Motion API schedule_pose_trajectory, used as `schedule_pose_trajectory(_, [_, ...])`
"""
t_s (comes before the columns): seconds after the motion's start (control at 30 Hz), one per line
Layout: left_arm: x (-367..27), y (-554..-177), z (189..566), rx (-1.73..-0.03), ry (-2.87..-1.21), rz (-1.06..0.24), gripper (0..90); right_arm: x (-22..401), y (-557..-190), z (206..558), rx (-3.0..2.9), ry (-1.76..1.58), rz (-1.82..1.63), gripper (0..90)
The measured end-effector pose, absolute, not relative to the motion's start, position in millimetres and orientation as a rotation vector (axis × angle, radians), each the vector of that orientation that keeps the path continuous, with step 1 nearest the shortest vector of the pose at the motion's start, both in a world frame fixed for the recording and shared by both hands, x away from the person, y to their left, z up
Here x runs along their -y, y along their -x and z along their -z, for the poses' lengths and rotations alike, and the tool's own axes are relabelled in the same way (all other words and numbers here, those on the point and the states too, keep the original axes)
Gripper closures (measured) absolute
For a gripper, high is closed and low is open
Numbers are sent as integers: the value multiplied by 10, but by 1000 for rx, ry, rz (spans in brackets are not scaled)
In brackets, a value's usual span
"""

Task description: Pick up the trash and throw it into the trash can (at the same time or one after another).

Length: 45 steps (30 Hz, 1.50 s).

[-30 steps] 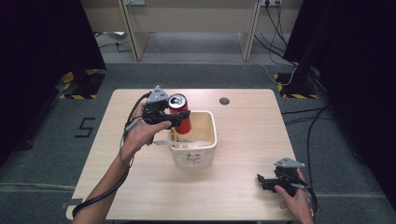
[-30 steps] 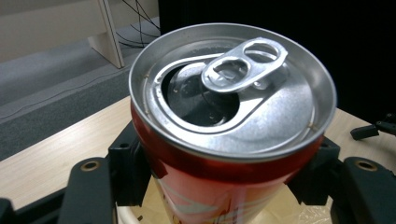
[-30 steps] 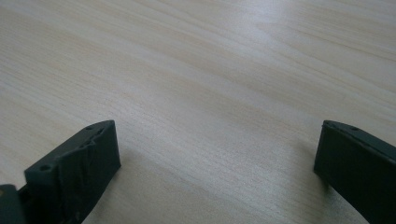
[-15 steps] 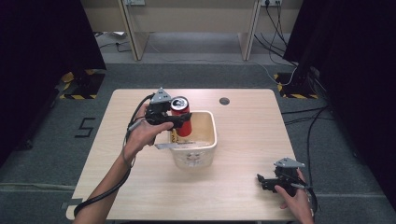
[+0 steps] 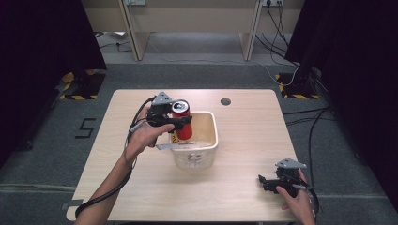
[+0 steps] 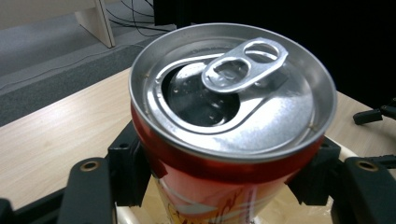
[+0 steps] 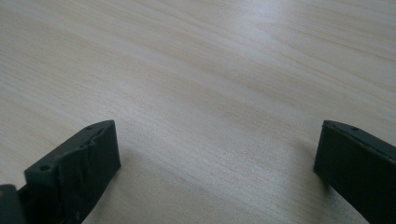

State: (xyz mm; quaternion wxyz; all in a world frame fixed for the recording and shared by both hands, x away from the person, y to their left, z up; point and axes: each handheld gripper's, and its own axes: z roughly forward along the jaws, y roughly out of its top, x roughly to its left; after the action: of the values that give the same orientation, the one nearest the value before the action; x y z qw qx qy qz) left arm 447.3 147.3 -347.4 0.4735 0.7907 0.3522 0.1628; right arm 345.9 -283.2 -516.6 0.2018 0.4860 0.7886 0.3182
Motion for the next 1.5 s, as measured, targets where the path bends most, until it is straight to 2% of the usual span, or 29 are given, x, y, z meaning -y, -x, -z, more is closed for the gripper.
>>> schedule_pose_trajectory(0.27, [-1489, -4503, 3539, -877, -1931, -372, 322, 2832, -3459, 5166, -2202, -1357, -889, 2])
schedule_pose_trajectory(0.47, [-1501, -4504, 3516, -891, -1925, -355, 238, 2832, -3459, 5166, -2202, -1357, -889, 2])
schedule_pose_trajectory(0.6, [-1521, -4489, 3485, -892, -1915, -357, 227, 2832, -3459, 5166, -2204, -1356, -889, 2])
schedule_pose_trajectory(0.93, [-1679, -4471, 3411, -915, -1884, -386, 224, 2832, -3459, 5166, -2203, -1356, -889, 2])
schedule_pose_trajectory(1.27, [-1869, -4461, 3409, -954, -1856, -419, 159, 2832, -3459, 5166, -2203, -1356, -889, 2])
schedule_pose_trajectory(1.5, [-1992, -4417, 3409, -963, -1854, -438, 156, 2832, -3459, 5166, -2203, -1356, -888, 2])
